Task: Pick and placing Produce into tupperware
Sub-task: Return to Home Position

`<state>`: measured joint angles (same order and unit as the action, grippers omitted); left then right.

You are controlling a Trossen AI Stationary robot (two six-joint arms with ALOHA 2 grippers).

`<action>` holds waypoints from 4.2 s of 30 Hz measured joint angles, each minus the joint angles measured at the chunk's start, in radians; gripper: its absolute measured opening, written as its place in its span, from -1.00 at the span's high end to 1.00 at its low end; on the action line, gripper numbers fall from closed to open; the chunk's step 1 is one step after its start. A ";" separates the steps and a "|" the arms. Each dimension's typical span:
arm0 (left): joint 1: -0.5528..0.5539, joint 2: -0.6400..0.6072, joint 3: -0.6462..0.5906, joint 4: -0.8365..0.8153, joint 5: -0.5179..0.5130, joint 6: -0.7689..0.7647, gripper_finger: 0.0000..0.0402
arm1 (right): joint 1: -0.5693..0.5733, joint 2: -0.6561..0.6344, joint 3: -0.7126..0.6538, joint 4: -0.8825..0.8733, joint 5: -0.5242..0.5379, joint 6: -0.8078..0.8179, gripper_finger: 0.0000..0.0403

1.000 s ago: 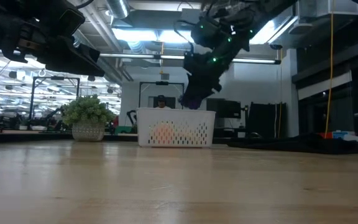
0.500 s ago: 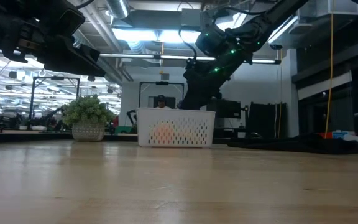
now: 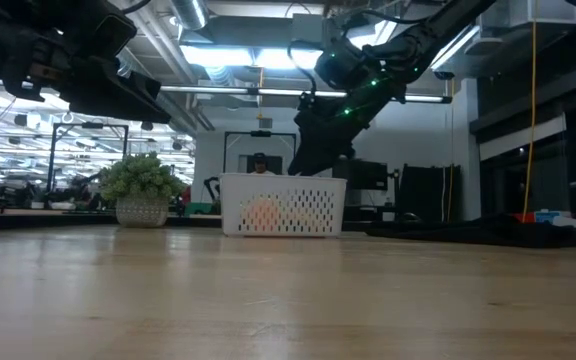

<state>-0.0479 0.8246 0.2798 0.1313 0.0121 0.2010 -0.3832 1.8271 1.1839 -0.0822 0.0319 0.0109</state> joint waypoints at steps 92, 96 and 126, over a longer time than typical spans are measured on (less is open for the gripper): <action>0.290 -0.641 -0.272 0.063 0.079 -0.191 0.51 | 0.234 -0.392 -0.410 0.639 -0.247 -0.039 -0.30; 0.290 -0.641 -0.272 0.063 0.080 -0.191 0.48 | 0.258 -0.645 -0.598 0.651 -0.165 -0.068 -0.30; 0.290 -0.641 -0.272 0.063 0.079 -0.190 0.43 | 0.489 -1.733 -1.176 0.460 -0.111 -0.094 -0.30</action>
<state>0.2417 0.1837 0.0082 0.1947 0.0910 0.0105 0.1055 0.0939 0.0078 0.3773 -0.0792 -0.0834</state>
